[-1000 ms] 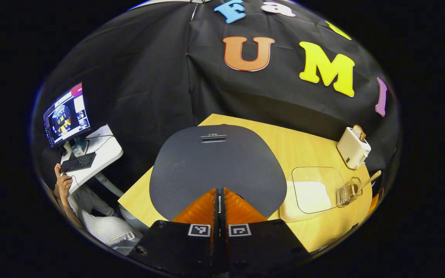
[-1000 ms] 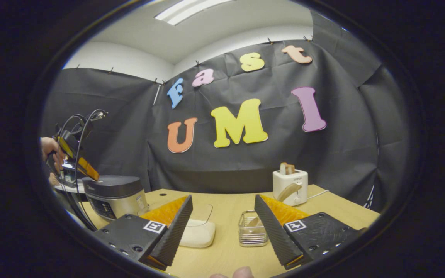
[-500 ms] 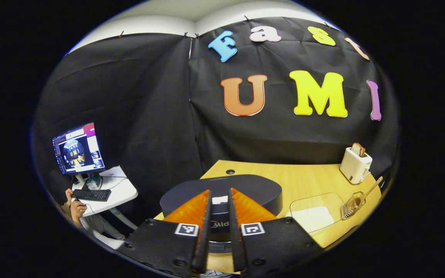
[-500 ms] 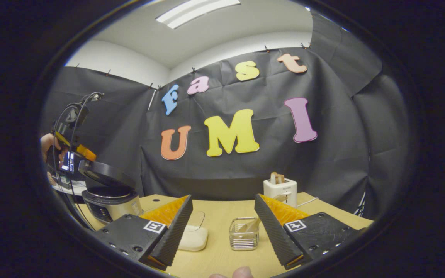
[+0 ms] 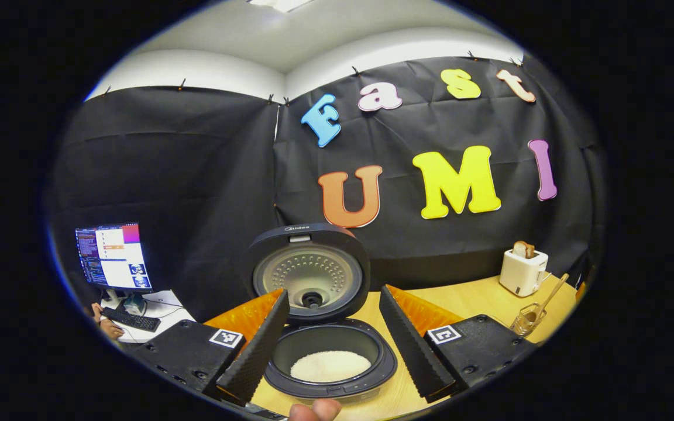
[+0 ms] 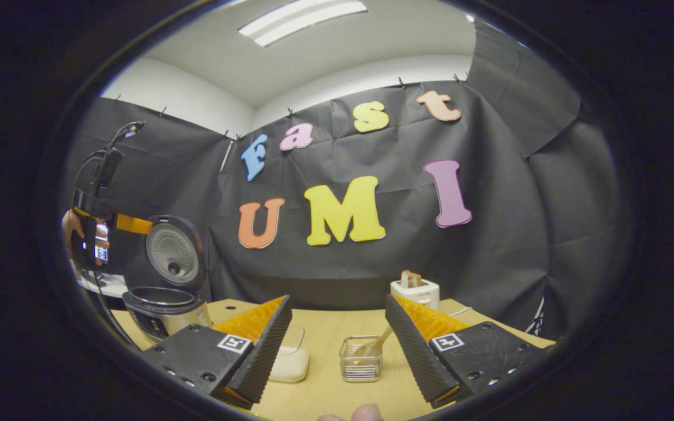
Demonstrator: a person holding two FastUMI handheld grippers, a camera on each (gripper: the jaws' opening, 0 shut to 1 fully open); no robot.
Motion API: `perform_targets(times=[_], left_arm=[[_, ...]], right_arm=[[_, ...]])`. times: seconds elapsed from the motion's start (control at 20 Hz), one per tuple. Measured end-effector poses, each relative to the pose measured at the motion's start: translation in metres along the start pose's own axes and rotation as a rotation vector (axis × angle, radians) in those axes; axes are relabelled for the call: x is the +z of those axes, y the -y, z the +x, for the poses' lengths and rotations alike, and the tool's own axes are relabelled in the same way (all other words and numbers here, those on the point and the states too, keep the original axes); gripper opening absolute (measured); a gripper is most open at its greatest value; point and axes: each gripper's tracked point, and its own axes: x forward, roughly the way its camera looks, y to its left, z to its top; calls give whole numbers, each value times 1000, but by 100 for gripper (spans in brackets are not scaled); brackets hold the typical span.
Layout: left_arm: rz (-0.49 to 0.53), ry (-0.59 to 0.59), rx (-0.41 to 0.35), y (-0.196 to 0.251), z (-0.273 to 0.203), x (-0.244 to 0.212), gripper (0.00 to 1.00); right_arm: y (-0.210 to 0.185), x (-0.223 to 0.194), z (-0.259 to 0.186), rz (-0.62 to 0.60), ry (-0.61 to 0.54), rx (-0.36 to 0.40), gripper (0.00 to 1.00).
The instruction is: Close the left gripper, press the button to open the rice cooker; take a wooden spoon from the chopstick holder with the right hand, scoop a spoonful of rice and pour it into the rice cooker, then put the wooden spoon back into the chopstick holder.
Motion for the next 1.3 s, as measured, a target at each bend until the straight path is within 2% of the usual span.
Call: perform_targets(times=[0.05,0.1,0.15,0.25,0.3,0.4,0.45,0.5,0.65,0.7,0.85,0.9,1.0,1.05,1.1,1.15,1.25,1.3], left_arm=[[-18,21,-10,5,-7,0,99],[-35,37,-25,11,-14,-3,99],[-49,55,-43,19,-21,-5,99],[-52,71,-66,31,-31,-22,95],[-50,71,-71,36,-35,-31,99],[-80,42,-88,49,-41,-55,95],[-100,23,-107,58,-44,-67,98],[-118,8,-116,62,-45,-78,99],[-142,-6,-129,71,-50,-99,99],[-144,-12,-133,74,-51,-105,99],[-128,-10,-131,73,-51,-109,99],[-125,-7,-128,72,-50,-111,99],[-126,-4,-132,72,-48,-111,99],[-125,-6,-138,73,-46,-113,99],[-121,-5,-136,71,-46,-113,99],[-116,-3,-129,67,-46,-112,99],[-106,2,-113,61,-44,-112,99],[-103,3,-107,58,-43,-112,95]], right_arm=[[3,-1,-1,0,-6,-9,96],[7,-3,-1,1,-12,-18,91],[10,-5,-2,2,-21,-26,95],[16,-11,-4,19,-37,-34,96],[19,-16,-5,30,-48,-39,96],[26,-24,-7,30,-77,-56,96],[31,-28,-7,23,-93,-65,96],[35,-32,-7,15,-108,-73,92],[46,-41,-4,0,-135,-97,91],[49,-46,-1,2,-147,-101,95],[54,-61,14,10,-189,-115,96],[53,-68,19,14,-204,-115,92],[51,-79,33,20,-237,-107,92],[50,-84,41,28,-248,-106,96],[51,-88,48,33,-258,-104,96],[52,-91,56,36,-270,-106,92],[55,-99,74,46,-286,-109,92],[59,-105,82,55,-301,-114,96]])
